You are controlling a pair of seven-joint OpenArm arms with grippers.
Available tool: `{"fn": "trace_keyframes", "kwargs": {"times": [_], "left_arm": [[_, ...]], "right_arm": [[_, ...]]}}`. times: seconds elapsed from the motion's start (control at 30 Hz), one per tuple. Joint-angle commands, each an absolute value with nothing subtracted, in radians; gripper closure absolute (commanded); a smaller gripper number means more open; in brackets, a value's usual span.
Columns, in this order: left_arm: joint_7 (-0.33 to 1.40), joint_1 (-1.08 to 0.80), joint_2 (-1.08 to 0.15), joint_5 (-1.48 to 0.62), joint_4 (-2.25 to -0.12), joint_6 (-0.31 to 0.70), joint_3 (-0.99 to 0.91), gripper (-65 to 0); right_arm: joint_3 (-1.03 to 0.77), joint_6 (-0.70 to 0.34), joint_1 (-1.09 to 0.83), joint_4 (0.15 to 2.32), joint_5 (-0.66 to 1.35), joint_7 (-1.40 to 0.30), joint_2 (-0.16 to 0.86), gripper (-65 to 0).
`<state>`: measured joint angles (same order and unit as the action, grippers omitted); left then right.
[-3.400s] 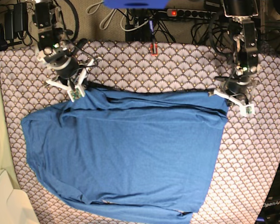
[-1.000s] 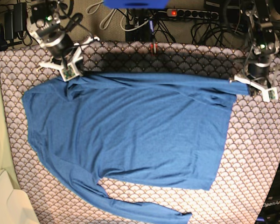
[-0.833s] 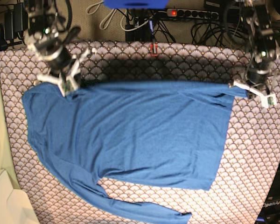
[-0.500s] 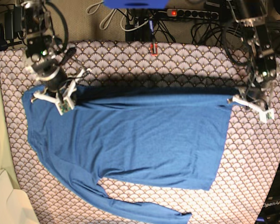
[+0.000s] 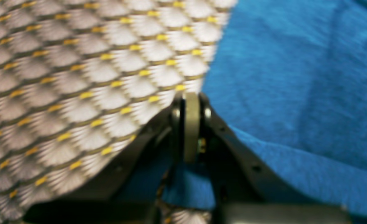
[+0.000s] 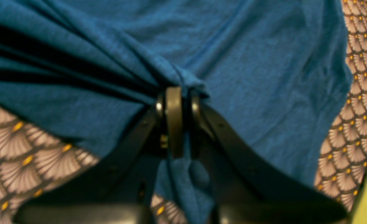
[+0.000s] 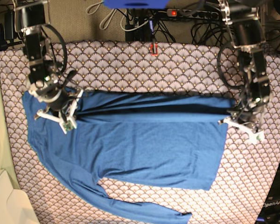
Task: Fold the T-shirt properly
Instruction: 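Slide both grippers along the shirt edge, pulling it taut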
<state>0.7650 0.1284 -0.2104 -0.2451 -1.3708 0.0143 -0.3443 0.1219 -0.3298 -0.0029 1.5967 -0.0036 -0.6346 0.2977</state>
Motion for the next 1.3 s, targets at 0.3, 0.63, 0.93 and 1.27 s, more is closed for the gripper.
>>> {"fn": "trace_keyframes", "kwargs": {"times": [0.3,0.63,0.93,1.27], "left_arm": [[0.734,0.245,-0.217,-0.136,-1.291,0.007,-0.317,-0.5],[0.734,0.323,-0.213,-0.137,-1.233,0.010,-0.312,-0.5],[0.733,0.343,-0.186,-0.134,-1.231,0.010,-0.311,-0.6],[0.737,0.343,-0.188,-0.136,-1.237,0.012,-0.311,-19.2]], "right_arm": [[0.114,-0.320,0.088,1.509,-0.007,-0.610,0.306,0.0],[0.166,-0.320,0.124,1.481,-0.007,-0.615,0.308,0.0],[0.171,-0.320,0.127,1.481,-0.007,-0.616,0.305,0.0],[0.171,-0.320,0.125,1.483,-0.007,-0.618,0.308,-23.1]]}}
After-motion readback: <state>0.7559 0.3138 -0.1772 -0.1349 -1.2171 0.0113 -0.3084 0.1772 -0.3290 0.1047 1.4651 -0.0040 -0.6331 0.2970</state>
